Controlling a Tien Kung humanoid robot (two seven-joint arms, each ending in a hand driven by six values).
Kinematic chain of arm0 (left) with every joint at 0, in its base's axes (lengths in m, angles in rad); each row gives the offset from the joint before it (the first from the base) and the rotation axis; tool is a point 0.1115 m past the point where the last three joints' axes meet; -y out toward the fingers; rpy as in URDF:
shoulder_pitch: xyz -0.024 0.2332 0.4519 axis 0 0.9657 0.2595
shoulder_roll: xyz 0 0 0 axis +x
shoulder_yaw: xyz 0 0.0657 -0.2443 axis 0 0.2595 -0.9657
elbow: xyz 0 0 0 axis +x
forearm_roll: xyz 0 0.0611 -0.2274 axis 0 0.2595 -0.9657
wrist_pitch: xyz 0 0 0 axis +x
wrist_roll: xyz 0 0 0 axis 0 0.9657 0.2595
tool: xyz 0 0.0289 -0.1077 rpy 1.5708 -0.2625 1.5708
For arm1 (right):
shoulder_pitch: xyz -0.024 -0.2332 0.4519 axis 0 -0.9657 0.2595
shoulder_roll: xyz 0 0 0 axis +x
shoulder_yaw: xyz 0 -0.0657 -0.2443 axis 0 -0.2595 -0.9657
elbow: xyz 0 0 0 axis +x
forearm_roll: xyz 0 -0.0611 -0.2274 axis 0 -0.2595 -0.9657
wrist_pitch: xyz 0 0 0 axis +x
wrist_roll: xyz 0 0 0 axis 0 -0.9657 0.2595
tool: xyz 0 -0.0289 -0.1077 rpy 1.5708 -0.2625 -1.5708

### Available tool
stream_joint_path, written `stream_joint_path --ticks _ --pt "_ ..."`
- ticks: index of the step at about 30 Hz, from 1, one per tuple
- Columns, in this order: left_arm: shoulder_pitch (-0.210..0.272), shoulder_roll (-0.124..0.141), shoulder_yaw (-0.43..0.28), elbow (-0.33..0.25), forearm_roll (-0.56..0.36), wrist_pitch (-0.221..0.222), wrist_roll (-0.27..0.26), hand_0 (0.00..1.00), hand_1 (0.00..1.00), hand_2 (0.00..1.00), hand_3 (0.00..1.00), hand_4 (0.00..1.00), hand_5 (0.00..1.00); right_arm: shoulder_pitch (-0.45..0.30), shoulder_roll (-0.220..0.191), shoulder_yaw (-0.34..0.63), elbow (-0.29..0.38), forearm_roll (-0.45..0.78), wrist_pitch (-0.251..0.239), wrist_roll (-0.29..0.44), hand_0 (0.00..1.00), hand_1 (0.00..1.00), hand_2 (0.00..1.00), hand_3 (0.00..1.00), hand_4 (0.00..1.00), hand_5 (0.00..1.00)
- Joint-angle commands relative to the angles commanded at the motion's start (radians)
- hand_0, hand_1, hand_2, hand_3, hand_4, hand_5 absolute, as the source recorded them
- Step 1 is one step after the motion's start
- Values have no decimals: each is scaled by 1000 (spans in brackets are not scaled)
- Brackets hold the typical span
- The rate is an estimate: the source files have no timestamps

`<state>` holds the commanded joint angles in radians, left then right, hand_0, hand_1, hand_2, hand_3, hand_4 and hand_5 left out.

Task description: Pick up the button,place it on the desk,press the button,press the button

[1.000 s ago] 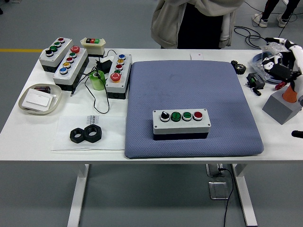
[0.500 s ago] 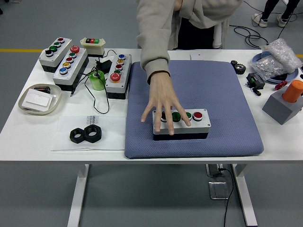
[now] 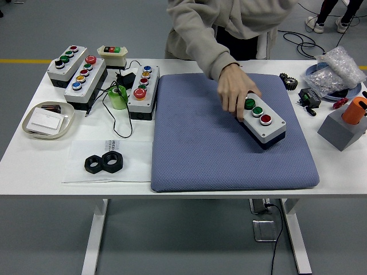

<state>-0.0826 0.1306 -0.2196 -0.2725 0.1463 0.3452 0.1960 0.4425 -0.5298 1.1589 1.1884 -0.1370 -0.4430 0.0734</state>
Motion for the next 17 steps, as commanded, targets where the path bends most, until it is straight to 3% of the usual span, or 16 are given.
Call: stream_joint_path --ticks 17 --pt "-6 0 11 -1 -17 -2 -7 772 804 886 809 567 998 6 3 0 -1 -12 3 -18 914 816 851 837 568 398"
